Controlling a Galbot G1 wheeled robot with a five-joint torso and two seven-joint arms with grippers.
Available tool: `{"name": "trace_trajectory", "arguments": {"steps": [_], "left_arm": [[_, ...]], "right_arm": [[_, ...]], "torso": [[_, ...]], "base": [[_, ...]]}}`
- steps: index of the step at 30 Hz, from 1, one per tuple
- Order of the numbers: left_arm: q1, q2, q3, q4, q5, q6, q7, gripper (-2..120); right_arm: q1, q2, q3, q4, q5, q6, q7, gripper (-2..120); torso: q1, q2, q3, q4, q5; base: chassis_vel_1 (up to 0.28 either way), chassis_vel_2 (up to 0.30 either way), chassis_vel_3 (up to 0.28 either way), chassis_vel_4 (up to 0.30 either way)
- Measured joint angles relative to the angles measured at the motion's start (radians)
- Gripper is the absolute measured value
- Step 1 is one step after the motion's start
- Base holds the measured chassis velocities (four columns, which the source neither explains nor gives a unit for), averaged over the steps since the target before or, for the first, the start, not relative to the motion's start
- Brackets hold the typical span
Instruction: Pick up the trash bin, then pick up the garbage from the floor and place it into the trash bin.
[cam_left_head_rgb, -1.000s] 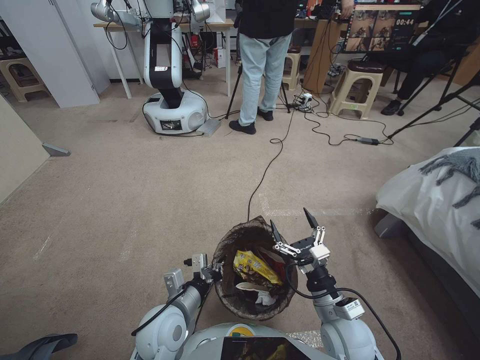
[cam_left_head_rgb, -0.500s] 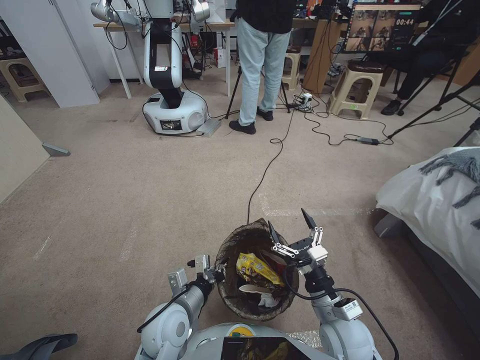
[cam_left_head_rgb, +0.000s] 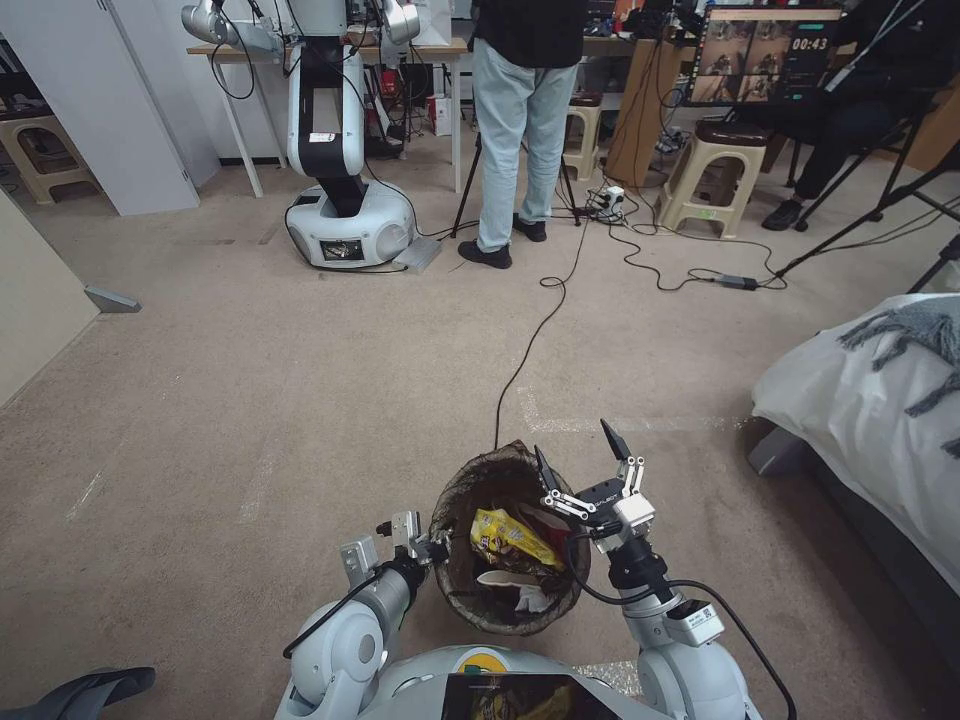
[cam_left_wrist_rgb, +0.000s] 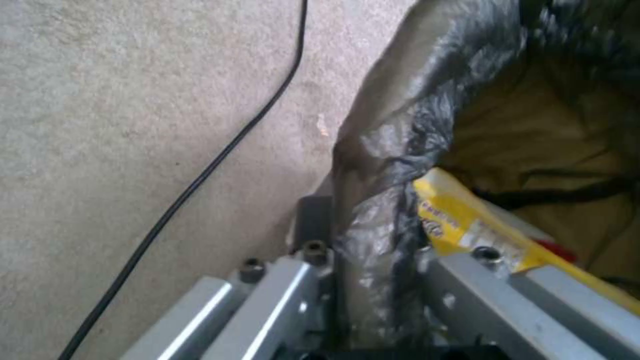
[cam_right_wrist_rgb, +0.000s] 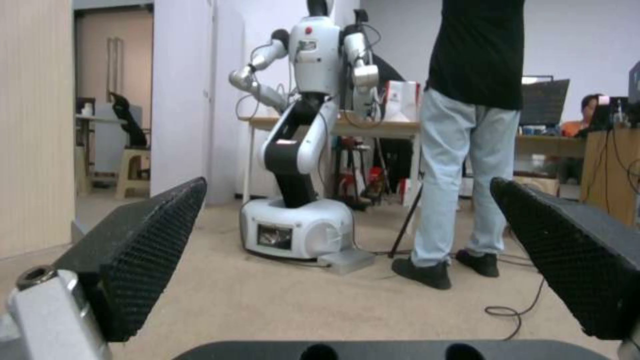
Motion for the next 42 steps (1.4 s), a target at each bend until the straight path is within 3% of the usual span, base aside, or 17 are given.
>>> {"name": "trace_trajectory", "arguments": {"steps": [9, 13, 14, 16, 27, 30, 34, 42], "left_arm": [[-0.017, -0.006, 0.0, 0.033, 0.0, -0.001, 0.001, 39], [-0.018, -0.007, 0.0, 0.034, 0.0, -0.002, 0.002, 45], [-0.019, -0.007, 0.0, 0.034, 0.0, -0.002, 0.003, 56], [-0.02, -0.007, 0.0, 0.034, 0.0, -0.003, 0.004, 60], [-0.027, -0.004, -0.006, 0.029, 0.0, -0.022, 0.017, 71], [-0.026, -0.002, -0.011, 0.029, 0.0, -0.031, 0.021, 85], [-0.024, -0.001, -0.014, 0.029, 0.003, -0.044, 0.025, 94], [-0.009, 0.007, -0.028, 0.017, 0.048, -0.102, 0.032, 98]], "right_arm": [[-0.004, 0.0, 0.002, -0.002, 0.003, 0.007, -0.003, 100], [-0.004, 0.0, 0.002, -0.002, 0.004, 0.007, -0.003, 100], [-0.003, 0.0, 0.003, -0.002, 0.004, 0.007, -0.003, 100], [-0.003, 0.0, 0.003, -0.003, 0.004, 0.007, -0.004, 100], [-0.003, 0.005, -0.003, -0.013, 0.003, 0.01, -0.012, 100], [-0.003, 0.004, -0.003, -0.014, 0.003, 0.012, -0.014, 100], [-0.005, 0.004, -0.002, -0.014, 0.003, 0.014, -0.016, 100], [-0.005, 0.006, -0.006, -0.014, 0.002, 0.016, -0.019, 100]], "torso": [[0.0, 0.0, 0.0, -0.0001, 0.0], [0.0, 0.0, 0.0, -0.0001, 0.0], [0.0, 0.0, 0.0, 0.0, -0.0001], [0.0, 0.0, 0.0, -0.0001, 0.0], [0.0, 0.0, 0.0, 0.0, 0.0], [0.0, 0.0, 0.0, 0.0, 0.0], [0.0, 0.0, 0.0, 0.0, -0.0001], [0.0, 0.0, 0.0, -0.0001, -0.0001]], "base": [[0.0, 0.0, 0.0, 0.0], [0.0, 0.0, 0.0, 0.0], [0.0, 0.0, 0.0, 0.0], [0.0, 0.0, 0.0, 0.0], [0.0, 0.0, 0.0, 0.0], [0.0, 0.0, 0.0, 0.0], [0.0, 0.0, 0.0, 0.0], [0.0, 0.0, 0.0, 0.0]]}}
